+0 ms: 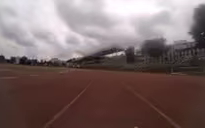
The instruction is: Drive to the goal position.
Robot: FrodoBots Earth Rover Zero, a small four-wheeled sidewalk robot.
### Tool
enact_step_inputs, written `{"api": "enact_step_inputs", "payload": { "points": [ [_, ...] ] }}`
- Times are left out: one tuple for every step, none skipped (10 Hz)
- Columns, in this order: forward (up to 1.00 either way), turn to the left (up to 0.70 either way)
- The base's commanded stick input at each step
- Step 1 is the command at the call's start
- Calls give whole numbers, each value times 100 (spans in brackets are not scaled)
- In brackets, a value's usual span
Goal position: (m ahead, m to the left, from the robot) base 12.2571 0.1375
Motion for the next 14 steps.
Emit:
{"api": "enact_step_inputs", "payload": {
  "points": [
    [70,0],
    [70,0],
    [70,0],
    [70,0],
    [70,0],
    [70,0],
    [70,0],
    [70,0],
    [70,0],
    [70,0],
    [70,0],
    [70,0],
    [70,0],
    [70,0]
  ]
}}
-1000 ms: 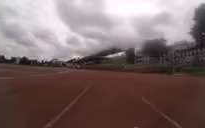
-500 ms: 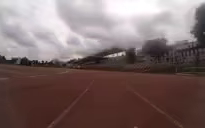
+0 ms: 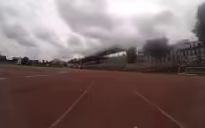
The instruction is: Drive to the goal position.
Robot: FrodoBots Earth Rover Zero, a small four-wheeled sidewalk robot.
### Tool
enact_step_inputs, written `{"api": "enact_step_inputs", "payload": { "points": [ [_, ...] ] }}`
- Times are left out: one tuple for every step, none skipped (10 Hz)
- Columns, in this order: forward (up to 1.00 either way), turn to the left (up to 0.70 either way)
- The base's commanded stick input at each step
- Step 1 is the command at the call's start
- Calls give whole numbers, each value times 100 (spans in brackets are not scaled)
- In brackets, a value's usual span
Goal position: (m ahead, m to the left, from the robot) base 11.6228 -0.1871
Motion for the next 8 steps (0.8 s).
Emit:
{"api": "enact_step_inputs", "payload": {
  "points": [
    [70,0],
    [70,0],
    [70,0],
    [70,0],
    [70,0],
    [70,0],
    [70,0],
    [70,0]
  ]
}}
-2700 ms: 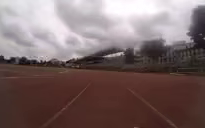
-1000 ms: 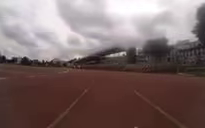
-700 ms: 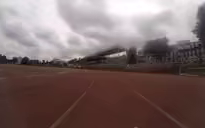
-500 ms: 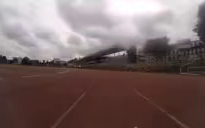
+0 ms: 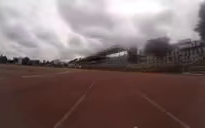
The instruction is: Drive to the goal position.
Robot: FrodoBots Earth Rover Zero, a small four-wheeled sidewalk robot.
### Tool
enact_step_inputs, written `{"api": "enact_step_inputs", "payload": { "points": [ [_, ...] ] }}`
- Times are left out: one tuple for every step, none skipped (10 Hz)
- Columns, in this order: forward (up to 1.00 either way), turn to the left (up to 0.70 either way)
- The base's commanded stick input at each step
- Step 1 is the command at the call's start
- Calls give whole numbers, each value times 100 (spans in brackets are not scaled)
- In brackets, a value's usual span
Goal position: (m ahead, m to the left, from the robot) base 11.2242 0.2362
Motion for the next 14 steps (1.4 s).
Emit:
{"api": "enact_step_inputs", "payload": {
  "points": [
    [70,0],
    [70,0],
    [70,0],
    [70,0],
    [70,0],
    [70,0],
    [70,0],
    [70,0],
    [70,0],
    [70,0],
    [70,0],
    [70,0],
    [70,0],
    [70,0]
  ]
}}
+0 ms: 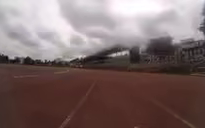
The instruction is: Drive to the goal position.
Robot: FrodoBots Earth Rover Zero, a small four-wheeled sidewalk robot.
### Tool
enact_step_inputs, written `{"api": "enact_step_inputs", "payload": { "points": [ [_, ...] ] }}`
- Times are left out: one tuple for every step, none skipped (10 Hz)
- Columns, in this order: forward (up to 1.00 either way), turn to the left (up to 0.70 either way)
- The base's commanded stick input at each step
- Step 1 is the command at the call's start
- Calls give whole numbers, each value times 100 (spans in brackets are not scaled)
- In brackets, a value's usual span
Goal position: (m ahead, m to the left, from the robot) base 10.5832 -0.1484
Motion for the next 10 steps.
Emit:
{"api": "enact_step_inputs", "payload": {
  "points": [
    [70,0],
    [70,0],
    [70,0],
    [70,0],
    [70,0],
    [70,0],
    [70,0],
    [70,0],
    [70,0],
    [70,0]
  ]
}}
